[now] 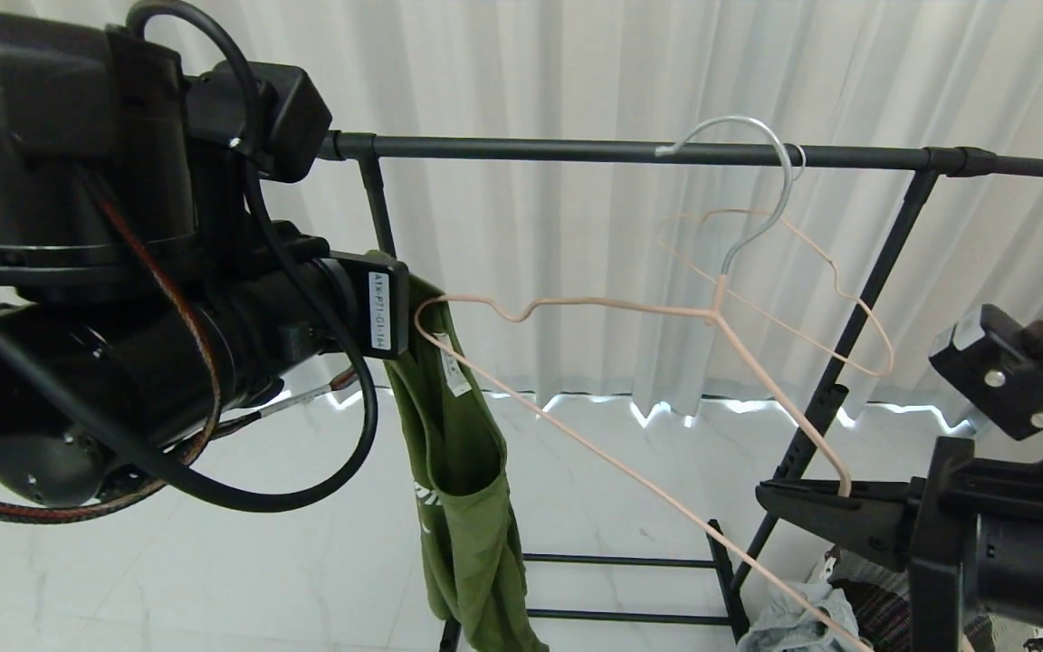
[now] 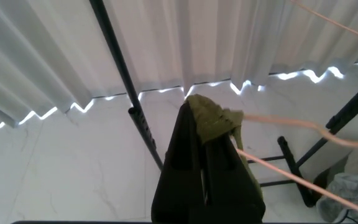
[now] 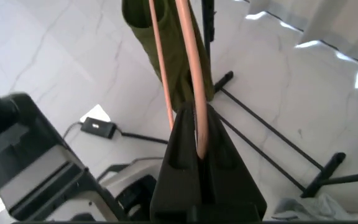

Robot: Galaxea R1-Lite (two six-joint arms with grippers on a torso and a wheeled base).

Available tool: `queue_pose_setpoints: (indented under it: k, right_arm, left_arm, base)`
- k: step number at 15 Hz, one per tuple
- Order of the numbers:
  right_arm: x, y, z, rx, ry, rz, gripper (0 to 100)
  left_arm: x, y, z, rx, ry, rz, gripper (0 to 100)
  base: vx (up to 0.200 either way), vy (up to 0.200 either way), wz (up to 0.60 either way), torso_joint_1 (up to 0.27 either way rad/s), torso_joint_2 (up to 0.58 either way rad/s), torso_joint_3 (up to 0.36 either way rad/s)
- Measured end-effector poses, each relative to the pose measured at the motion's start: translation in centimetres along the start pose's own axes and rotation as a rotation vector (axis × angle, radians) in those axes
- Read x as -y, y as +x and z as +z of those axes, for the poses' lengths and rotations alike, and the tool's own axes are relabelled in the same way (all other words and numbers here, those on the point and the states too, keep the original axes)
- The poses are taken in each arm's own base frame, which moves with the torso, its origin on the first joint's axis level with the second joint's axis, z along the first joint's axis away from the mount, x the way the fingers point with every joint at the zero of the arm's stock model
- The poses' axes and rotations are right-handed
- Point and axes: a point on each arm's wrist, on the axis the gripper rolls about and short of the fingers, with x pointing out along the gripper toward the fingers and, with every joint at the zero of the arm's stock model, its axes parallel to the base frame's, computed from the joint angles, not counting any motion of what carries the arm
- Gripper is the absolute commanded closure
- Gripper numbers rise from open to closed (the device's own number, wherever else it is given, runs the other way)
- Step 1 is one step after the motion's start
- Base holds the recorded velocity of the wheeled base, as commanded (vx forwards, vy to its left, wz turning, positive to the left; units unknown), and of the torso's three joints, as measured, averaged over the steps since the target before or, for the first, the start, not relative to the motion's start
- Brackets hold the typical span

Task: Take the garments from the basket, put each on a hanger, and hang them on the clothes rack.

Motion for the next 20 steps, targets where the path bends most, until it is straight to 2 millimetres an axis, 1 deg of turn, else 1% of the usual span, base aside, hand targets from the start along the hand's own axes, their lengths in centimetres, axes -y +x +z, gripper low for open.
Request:
queue_pose_setpoints:
  k: [4, 8, 11, 13, 16, 18, 20]
  right_arm:
    - [-0.1, 1.5, 0.9, 0.035, 0.040, -0.040, 100]
    - [-0.6, 2.3, 1.6, 0.087, 0.043, -0.014, 100]
    - [-1.1, 2.7, 1.3, 0.073, 0.037, 0.004, 100]
    - [-1.5, 2.9, 0.7, 0.049, 0.028, 0.021, 100]
    - [-1.7, 3.3, -0.3, 0.005, 0.019, 0.029, 100]
    - [-1.7, 3.4, -0.5, -0.001, 0.017, 0.027, 100]
    - [-1.7, 3.4, -0.4, 0.012, 0.019, 0.001, 100]
  left_arm:
    - [0.5, 1.1, 0.2, -0.009, 0.004, 0.045, 100]
    - [1.2, 2.2, 0.6, -0.007, -0.025, 0.051, 100]
    - [1.4, 2.8, 1.1, 0.002, -0.054, 0.058, 100]
    - [1.4, 3.0, 1.9, 0.019, -0.069, 0.062, 100]
    - [1.2, 2.9, 2.3, 0.031, -0.079, 0.064, 100]
    - [1.1, 2.6, 2.3, 0.032, -0.080, 0.064, 100]
    - [0.9, 2.4, 1.4, 0.007, -0.063, 0.065, 100]
  base:
    - [0.000, 0.000, 0.00, 0.000, 0.00, 0.000]
    - [0.000, 0.000, 0.00, 0.000, 0.00, 0.000]
    - [0.000, 0.000, 0.00, 0.000, 0.00, 0.000]
    - [0.000, 0.000, 0.00, 0.000, 0.00, 0.000]
    - [0.000, 0.000, 0.00, 0.000, 0.00, 0.000]
    - [0.000, 0.000, 0.00, 0.000, 0.00, 0.000]
    - [0.000, 0.000, 0.00, 0.000, 0.00, 0.000]
